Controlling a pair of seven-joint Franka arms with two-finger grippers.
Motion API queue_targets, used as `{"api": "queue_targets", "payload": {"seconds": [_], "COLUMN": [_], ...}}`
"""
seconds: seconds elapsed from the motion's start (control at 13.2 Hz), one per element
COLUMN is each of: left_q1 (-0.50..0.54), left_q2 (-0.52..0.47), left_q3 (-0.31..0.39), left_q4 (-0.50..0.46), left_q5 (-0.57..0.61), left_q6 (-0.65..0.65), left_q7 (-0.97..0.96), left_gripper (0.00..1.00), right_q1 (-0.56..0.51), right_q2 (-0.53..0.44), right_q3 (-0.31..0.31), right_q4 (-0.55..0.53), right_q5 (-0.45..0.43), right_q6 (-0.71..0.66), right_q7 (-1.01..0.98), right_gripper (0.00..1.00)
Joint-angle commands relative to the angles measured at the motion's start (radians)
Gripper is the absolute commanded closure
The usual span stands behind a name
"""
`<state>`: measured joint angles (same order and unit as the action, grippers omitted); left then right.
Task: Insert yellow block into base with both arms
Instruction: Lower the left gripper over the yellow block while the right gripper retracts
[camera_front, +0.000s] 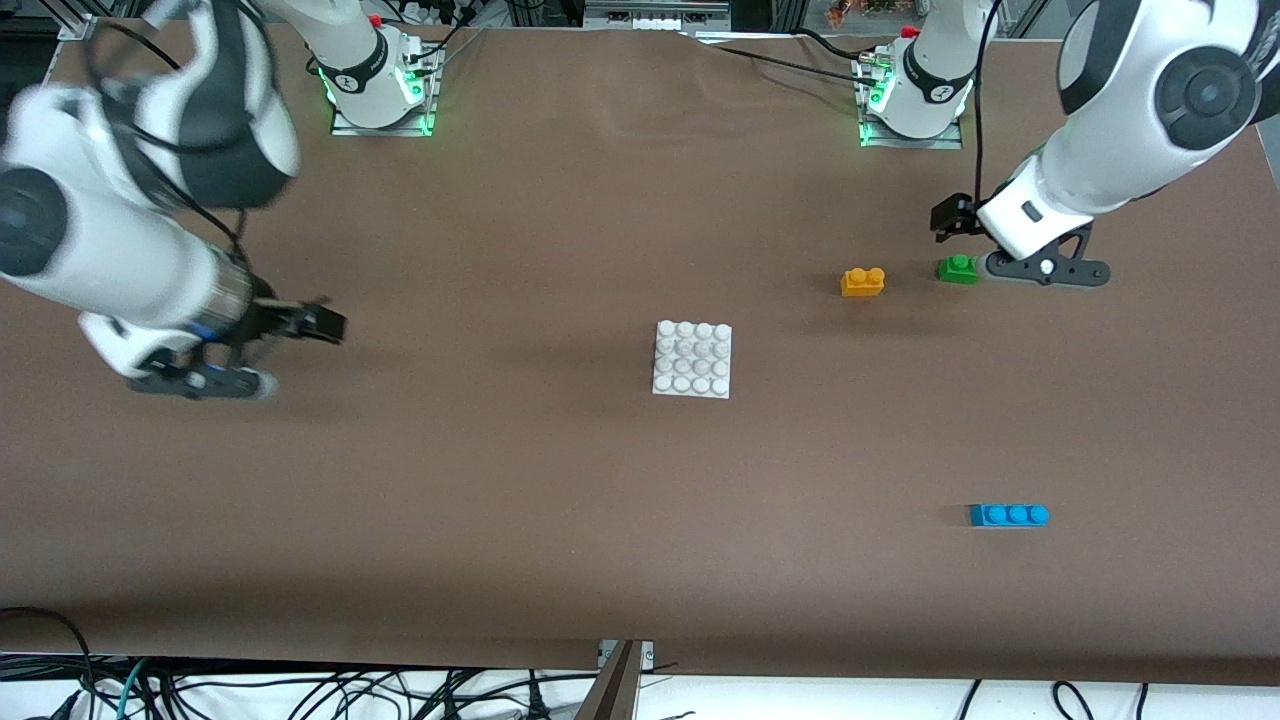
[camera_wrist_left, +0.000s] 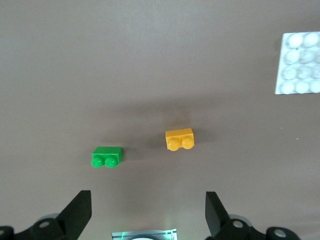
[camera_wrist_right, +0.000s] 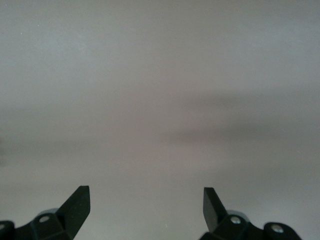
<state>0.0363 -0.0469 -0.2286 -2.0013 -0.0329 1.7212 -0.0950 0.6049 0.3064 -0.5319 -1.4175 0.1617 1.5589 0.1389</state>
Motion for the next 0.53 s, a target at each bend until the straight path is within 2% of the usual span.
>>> {"api": "queue_targets", "payload": {"seconds": [0.0,0.23,0.38,0.46], "left_q1": [0.004,0.004,0.004,0.004], "left_q2": [-0.016,-0.024,-0.024,-0.022], "left_q3": [-0.024,-0.098,-0.13,-0.139], "left_q4": [-0.167,-0.272,-0.362,-0.405], "left_q5": [-0.038,-0.047,-0.047,-0.047], "left_q6": [0.15,0.251,0.366,0.427], "left_q7": [-0.009,-0.073,-0.078,-0.086], "left_gripper": [0.0,0.0,0.0,0.0], "right_q1": [0.016,0.018,0.016,0.018], "right_q2": [-0.113,-0.186,-0.277,-0.285], "right_q3": [-0.02,-0.026,-0.023,-0.022], "right_q4": [-0.052,-0.084,-0.187,-0.195], "right_q5": [0.006,-0.014,-0.089,-0.108], "right_q6": [-0.026,-0.072,-0.048,-0.046], "right_q7": [-0.016,-0.016,-0.016,-0.018], "right_gripper": [0.0,0.0,0.0,0.0]}}
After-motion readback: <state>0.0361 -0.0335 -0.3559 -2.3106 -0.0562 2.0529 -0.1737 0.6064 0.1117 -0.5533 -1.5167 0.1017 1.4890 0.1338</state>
